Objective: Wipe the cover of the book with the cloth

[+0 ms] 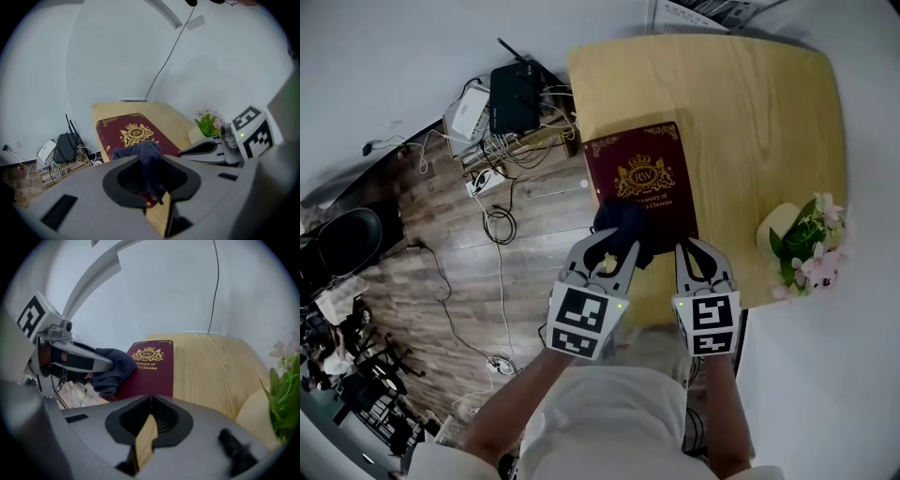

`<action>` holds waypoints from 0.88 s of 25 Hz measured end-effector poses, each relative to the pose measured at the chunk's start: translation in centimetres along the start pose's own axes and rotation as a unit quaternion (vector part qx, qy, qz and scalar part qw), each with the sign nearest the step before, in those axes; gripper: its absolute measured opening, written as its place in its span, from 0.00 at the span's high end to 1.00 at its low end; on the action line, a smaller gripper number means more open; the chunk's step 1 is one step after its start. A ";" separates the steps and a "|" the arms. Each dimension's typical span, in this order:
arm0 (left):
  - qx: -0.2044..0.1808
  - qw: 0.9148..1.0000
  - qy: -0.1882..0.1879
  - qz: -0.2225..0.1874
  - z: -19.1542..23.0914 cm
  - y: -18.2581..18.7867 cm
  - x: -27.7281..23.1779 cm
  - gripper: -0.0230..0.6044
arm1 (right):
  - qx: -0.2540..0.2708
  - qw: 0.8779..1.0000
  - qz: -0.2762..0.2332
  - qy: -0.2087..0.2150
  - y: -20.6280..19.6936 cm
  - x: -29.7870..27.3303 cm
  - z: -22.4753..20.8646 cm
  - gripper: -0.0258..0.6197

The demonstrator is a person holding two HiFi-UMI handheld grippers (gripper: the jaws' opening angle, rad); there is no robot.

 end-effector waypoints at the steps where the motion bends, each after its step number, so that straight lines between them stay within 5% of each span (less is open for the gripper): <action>1: 0.002 1.000 0.003 -0.001 0.4 0.3 -0.2 0.81 | 0.000 1.000 -0.001 0.001 0.0 0.0 0.0 0.89; 22: 0.013 0.998 0.055 -0.039 6.4 7.6 -4.1 0.80 | -0.020 1.000 -0.011 0.016 -0.2 0.0 -0.4 0.90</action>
Point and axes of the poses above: the fingertips, and each gripper's own axes: x backward along the fingers, z to its left, y out of its top, the point moved 2 cm from there along x, backward along the fingers, and after that the axes turned 2 degrees about y, right-handed, at the moved point
